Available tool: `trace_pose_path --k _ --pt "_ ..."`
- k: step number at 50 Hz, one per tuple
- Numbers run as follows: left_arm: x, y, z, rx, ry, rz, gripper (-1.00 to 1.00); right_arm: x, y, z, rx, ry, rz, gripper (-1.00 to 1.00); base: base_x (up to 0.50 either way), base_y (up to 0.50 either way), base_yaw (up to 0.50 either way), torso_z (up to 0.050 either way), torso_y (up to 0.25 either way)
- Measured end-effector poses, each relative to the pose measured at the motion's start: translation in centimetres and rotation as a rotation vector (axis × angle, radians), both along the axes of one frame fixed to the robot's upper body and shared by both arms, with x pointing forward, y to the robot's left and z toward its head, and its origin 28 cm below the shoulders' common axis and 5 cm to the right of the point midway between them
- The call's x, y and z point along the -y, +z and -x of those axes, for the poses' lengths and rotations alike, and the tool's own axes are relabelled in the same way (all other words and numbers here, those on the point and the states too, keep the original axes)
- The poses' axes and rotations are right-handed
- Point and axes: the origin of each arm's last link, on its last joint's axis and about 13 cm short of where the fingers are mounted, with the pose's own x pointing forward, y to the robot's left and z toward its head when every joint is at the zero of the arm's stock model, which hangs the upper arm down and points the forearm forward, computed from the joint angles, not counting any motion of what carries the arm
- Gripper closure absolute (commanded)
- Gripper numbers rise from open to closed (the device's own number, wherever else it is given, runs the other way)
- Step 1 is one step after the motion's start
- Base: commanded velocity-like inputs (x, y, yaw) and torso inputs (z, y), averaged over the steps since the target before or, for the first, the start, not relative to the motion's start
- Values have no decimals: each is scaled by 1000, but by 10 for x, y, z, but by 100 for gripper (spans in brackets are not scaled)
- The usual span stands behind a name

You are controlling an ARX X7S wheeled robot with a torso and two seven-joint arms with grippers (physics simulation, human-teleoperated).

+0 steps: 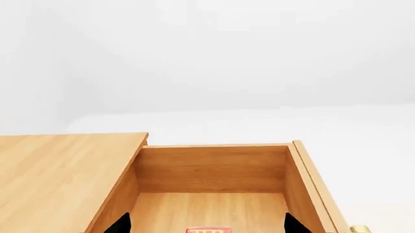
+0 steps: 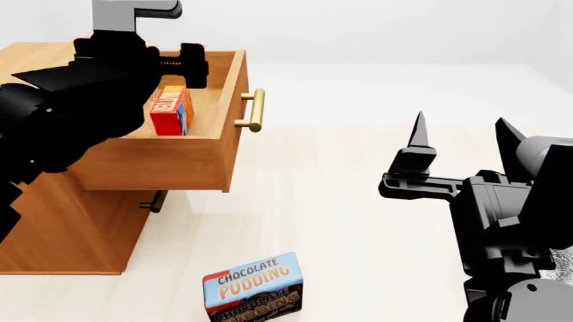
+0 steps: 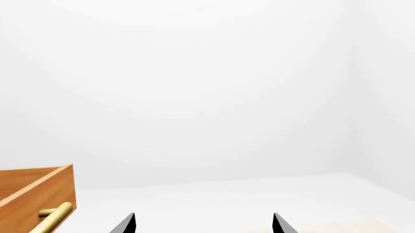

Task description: Put the butter at the back in the top drawer of the cabinet and close it.

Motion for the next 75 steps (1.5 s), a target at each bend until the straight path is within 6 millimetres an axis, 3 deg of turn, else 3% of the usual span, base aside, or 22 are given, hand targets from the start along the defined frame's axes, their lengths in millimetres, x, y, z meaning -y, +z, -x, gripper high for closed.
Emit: trace_pose_path --k 15,34,49,75 --pt "11 16 32 149 -79 -28 -100 0 0 1 4 1 0 -100 0 0 0 0 0" --pt "50 11 70 335 -252 -87 -100 1 2 2 11 8 1 -100 0 0 0 0 0" --pt "93 -15 90 394 -406 -101 -100 4 1 6 15 14 -3 -100 0 0 0 0 0" --pt "151 -80 108 343 -609 -133 -100 8 -3 13 20 20 -2 -100 0 0 0 0 0"
